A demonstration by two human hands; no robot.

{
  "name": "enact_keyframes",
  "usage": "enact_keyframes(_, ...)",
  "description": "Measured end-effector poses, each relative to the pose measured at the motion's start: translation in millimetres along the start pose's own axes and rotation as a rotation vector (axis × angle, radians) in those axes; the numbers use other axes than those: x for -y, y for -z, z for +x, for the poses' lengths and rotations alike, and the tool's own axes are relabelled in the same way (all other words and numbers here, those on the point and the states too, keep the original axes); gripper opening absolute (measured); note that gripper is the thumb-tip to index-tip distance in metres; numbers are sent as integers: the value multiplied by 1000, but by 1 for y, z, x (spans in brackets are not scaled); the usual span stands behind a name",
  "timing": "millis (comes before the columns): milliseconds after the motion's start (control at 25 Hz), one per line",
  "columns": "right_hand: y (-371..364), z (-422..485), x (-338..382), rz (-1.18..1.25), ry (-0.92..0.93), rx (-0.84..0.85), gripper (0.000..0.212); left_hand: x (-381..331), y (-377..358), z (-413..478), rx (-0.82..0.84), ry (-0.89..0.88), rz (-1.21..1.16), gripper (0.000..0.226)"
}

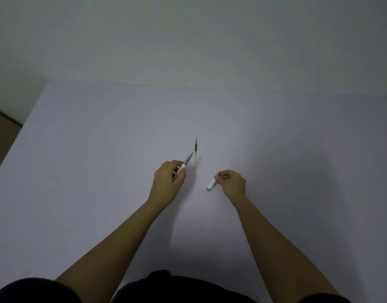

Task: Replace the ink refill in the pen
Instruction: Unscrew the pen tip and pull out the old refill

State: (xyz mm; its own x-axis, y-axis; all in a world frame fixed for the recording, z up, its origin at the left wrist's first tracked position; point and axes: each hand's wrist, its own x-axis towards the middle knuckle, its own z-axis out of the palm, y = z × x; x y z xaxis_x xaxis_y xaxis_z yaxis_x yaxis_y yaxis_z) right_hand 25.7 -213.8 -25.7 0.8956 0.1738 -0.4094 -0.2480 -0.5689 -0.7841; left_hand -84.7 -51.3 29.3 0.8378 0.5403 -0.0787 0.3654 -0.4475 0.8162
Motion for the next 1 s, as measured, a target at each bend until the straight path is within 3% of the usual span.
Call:
enact_keyframes(360,0,1,0,-158,73,-42,28,1,-1,1,14,-35,-19,19)
enact_keyframes(480,16,-2,20,-172,206,-30,26,-4,8,3,52,-40,-32,21)
enact_keyframes(680,57,-16,84,-174,507,165,23,-15,29,5,197,-76,50,26)
enact_keyframes(760,70,-26,106,-237,533,249,28,-21,37,0,242,-133,93,14)
enact_keyframes(840,77,-36,122,-397,537,356,34,-30,45,-8,245,-279,146,7)
enact_keyframes(1000,77,-61,137,-783,590,541,38,-44,56,-22,192,-535,238,20)
